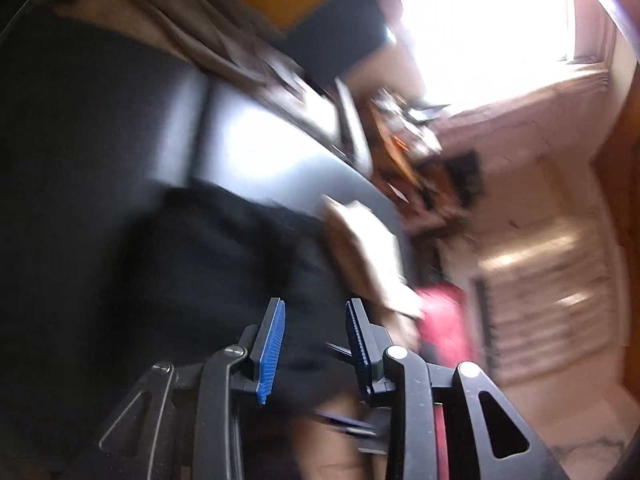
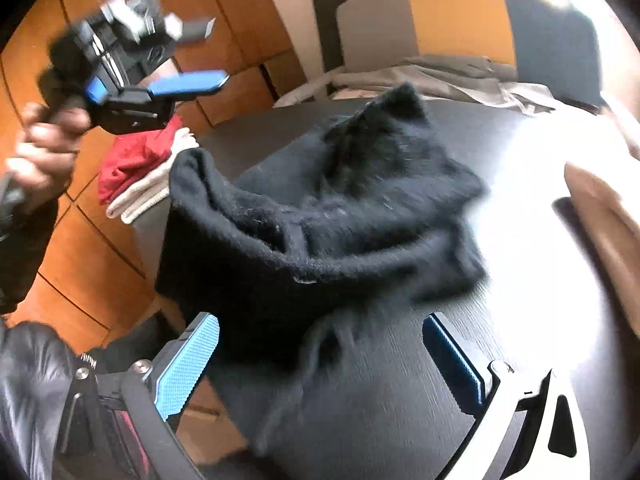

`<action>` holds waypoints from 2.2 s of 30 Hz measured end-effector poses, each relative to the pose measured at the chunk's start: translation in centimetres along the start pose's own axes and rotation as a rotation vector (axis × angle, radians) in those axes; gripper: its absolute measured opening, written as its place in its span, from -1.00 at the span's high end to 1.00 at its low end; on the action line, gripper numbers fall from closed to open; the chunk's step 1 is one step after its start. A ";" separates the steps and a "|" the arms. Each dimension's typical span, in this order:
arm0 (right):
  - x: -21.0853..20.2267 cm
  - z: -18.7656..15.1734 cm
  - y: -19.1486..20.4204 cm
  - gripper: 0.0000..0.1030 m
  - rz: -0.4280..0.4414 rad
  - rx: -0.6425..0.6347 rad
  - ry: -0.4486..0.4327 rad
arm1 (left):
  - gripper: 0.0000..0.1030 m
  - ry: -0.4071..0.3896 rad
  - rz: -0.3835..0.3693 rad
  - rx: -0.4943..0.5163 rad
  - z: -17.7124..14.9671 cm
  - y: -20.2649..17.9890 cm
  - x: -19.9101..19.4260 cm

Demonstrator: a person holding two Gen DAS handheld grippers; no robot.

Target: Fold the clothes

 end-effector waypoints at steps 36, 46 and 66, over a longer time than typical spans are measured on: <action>3.3 3.9 -2.4 -0.60 -0.030 0.375 -0.127 | 0.38 -0.051 0.109 0.529 -11.4 1.5 6.9; 4.5 5.5 -2.8 0.52 -0.400 0.228 0.037 | 0.33 0.020 0.199 0.676 -14.4 2.7 9.7; 1.6 7.5 -0.8 -0.76 -0.372 0.237 -0.115 | 0.10 -0.147 0.138 0.368 -6.2 3.8 1.3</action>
Point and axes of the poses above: each gripper's, at about its wrist camera, not at the fingertips, and x roughly the way its jaws point, y to its left, z to its top, the point moved 6 cm from there along x, roughly the way its jaws point, and after that the axes turned 11 degrees about -x, right-handed, at the moved point
